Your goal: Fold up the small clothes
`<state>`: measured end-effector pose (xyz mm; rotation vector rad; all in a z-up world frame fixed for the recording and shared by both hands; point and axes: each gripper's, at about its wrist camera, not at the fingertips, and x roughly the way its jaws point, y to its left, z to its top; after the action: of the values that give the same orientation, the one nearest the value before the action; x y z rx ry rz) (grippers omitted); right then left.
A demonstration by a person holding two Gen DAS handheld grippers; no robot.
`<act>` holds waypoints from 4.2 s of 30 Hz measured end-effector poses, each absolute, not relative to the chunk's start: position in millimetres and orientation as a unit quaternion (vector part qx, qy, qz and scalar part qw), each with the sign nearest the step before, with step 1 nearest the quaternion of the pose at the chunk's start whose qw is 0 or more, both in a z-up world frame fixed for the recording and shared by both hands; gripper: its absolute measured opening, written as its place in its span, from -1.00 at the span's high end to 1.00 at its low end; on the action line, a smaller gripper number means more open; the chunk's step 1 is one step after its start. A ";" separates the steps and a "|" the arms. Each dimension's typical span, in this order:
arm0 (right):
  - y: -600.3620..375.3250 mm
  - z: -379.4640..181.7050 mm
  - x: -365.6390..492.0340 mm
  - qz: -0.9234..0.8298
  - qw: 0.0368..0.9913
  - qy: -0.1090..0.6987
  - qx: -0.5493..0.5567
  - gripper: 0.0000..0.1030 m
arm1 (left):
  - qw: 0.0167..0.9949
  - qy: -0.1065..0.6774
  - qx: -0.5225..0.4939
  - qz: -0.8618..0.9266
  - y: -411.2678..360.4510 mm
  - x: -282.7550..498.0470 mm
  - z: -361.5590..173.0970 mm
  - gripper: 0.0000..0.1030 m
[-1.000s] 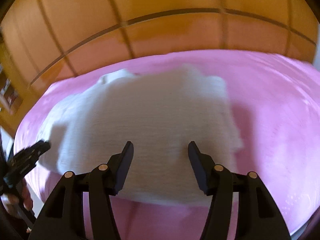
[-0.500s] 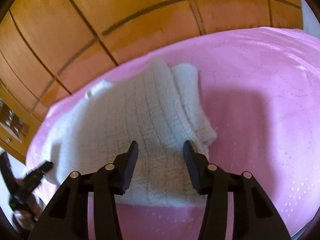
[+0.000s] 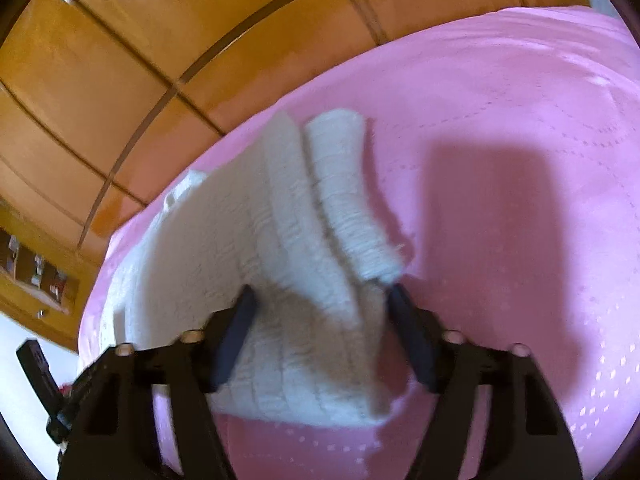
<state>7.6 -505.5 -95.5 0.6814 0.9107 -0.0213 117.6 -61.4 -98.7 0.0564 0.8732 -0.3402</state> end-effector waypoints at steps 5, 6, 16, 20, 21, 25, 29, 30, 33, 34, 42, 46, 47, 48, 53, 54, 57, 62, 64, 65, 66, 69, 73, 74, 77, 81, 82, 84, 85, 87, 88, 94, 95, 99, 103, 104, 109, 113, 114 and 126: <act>-495.5 -85.4 15.1 0.010 0.841 0.446 0.306 0.66 | 0.888 0.423 0.004 -0.181 -51.8 121.3 -99.5 0.06; -492.9 -78.6 15.9 0.018 0.843 0.443 0.305 0.68 | 0.886 0.426 0.000 -0.183 -50.0 122.6 -100.5 0.06; -441.4 -2.0 42.0 0.116 0.865 0.383 0.302 0.72 | 0.843 0.463 -0.131 -0.241 -8.3 147.4 -102.9 0.06; -397.4 21.9 62.0 0.169 0.870 0.367 0.282 0.74 | 0.837 0.460 -0.169 -0.245 17.1 153.5 -96.4 0.06; -382.9 27.3 68.0 0.184 0.870 0.365 0.276 0.74 | 0.838 0.457 -0.173 -0.244 22.8 154.3 -94.3 0.06; -326.8 39.5 89.1 0.238 0.866 0.361 0.251 0.75 | 0.840 0.450 -0.196 -0.233 50.5 157.4 -89.3 0.06; -269.9 36.0 110.8 0.282 0.853 0.372 0.233 0.75 | 0.839 0.445 -0.227 -0.215 79.1 160.3 -89.6 0.06; -253.8 31.7 115.9 0.293 0.849 0.378 0.226 0.75 | 0.838 0.444 -0.234 -0.214 83.3 160.5 -90.1 0.06; -213.3 14.5 126.9 0.317 0.833 0.404 0.208 0.75 | 0.836 0.440 -0.258 -0.203 98.6 161.6 -93.2 0.06; -201.3 8.4 128.9 0.322 0.829 0.412 0.198 0.75 | 0.837 0.439 -0.261 -0.197 104.4 158.4 -94.4 0.06; -149.2 -36.3 126.2 0.319 0.823 0.453 0.125 0.74 | 0.818 0.435 -0.304 -0.221 116.9 160.1 -92.5 0.06; -158.9 -34.4 110.8 0.328 0.827 0.441 0.119 0.23 | 0.794 0.437 -0.336 -0.257 109.0 167.0 -89.1 -0.12; -164.9 -31.7 105.8 0.334 0.827 0.434 0.125 0.18 | 0.785 0.437 -0.348 -0.267 106.5 170.3 -88.4 -0.21; -171.1 -30.1 97.9 0.337 0.828 0.429 0.128 0.12 | 0.773 0.439 -0.360 -0.282 103.1 175.0 -88.9 -0.26; -211.1 -16.5 74.0 0.324 0.842 0.405 0.145 -0.01 | 0.750 0.464 -0.374 -0.286 88.5 197.8 -96.6 -0.31; -224.7 -15.9 69.5 0.308 0.850 0.401 0.149 -0.01 | 0.748 0.470 -0.371 -0.287 84.1 201.6 -98.1 -0.31; -261.5 -22.8 62.5 0.259 0.863 0.401 0.165 -0.04 | 0.745 0.481 -0.361 -0.291 69.4 214.7 -97.5 -0.31; -300.0 -49.6 59.5 0.197 0.863 0.424 0.192 -0.04 | 0.750 0.503 -0.316 -0.290 36.6 222.8 -101.9 0.12; -299.6 -57.1 58.2 0.193 0.861 0.430 0.189 -0.04 | 0.762 0.506 -0.292 -0.281 23.1 225.9 -102.3 0.38; -295.7 -59.6 58.4 0.193 0.862 0.431 0.182 -0.04 | 0.766 0.503 -0.287 -0.278 19.6 227.4 -100.6 0.54; -292.4 -59.6 58.3 0.193 0.863 0.431 0.178 -0.04 | 0.773 0.497 -0.282 -0.276 19.3 225.6 -97.9 0.61; -278.5 -55.5 59.2 0.201 0.867 0.428 0.158 -0.04 | 0.806 0.462 -0.257 -0.266 23.1 215.6 -72.5 0.66; -254.0 -55.0 57.5 0.226 0.864 0.430 0.130 -0.05 | 0.841 0.431 -0.224 -0.237 38.1 200.5 -50.9 0.67; -248.3 -59.7 61.1 0.227 0.863 0.435 0.124 -0.06 | 0.846 0.434 -0.214 -0.226 40.3 199.4 -53.3 0.67; -233.2 -73.5 71.3 0.219 0.860 0.450 0.101 -0.06 | 0.838 0.475 -0.195 -0.187 47.6 202.6 -82.8 0.67; -243.7 -65.8 78.7 0.218 0.860 0.449 0.108 -0.06 | 0.844 0.470 -0.187 -0.179 40.5 195.6 -87.6 0.36; -246.6 -60.1 80.4 0.218 0.861 0.445 0.113 -0.06 | 0.845 0.467 -0.188 -0.179 39.0 194.9 -85.6 0.24; -253.1 -47.8 83.3 0.217 0.867 0.431 0.126 -0.07 | 0.850 0.463 -0.184 -0.171 44.0 192.9 -84.6 0.06; -254.6 -40.9 86.5 0.217 0.871 0.422 0.129 -0.11 | 0.852 0.461 -0.178 -0.172 43.5 192.5 -84.3 0.06; -255.2 -29.7 102.3 0.212 0.880 0.405 0.131 -0.19 | 0.857 0.457 -0.166 -0.171 39.1 194.1 -86.3 0.06; -252.4 -26.2 110.4 0.208 0.883 0.402 0.126 -0.20 | 0.858 0.457 -0.163 -0.170 39.5 193.9 -87.2 0.06; -225.0 -36.8 164.8 0.166 0.894 0.412 0.062 -0.20 | 0.879 0.440 -0.108 -0.151 35.9 191.6 -84.7 -0.13; -223.3 -42.9 170.5 0.163 0.891 0.420 0.058 -0.20 | 0.883 0.435 -0.095 -0.149 33.5 190.6 -83.6 -0.14; -219.2 -62.8 177.0 0.151 0.892 0.425 0.040 -0.22 | 0.895 0.419 -0.050 -0.142 25.0 189.0 -82.1 -0.14; -222.7 -65.0 172.6 0.154 0.895 0.417 0.039 -0.25 | 0.898 0.415 -0.036 -0.142 22.9 189.2 -82.7 -0.14; -222.4 -64.7 173.3 0.155 0.895 0.416 0.038 -0.25 | 0.898 0.415 -0.037 -0.143 23.0 189.7 -82.7 -0.14; -228.4 -59.5 168.1 0.174 0.892 0.412 0.061 -0.65 | 0.898 0.414 -0.039 -0.143 25.7 187.8 -84.0 -0.25; -231.2 -55.0 160.8 0.181 0.894 0.405 0.060 -0.71 | 0.898 0.413 -0.038 -0.143 28.9 184.4 -85.9 -0.34; -233.9 -54.7 159.3 0.182 0.894 0.405 0.065 -0.72 | 0.898 0.414 -0.041 -0.145 30.4 184.6 -86.8 -0.34; -299.5 -91.6 157.9 0.205 0.847 0.433 0.231 -0.87 | 0.859 0.438 -0.163 -0.210 65.3 200.3 -113.1 -0.59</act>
<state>157.9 -299.5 -91.6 0.4867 0.9139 0.4322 200.3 65.3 -113.1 -0.3415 0.9189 -0.4409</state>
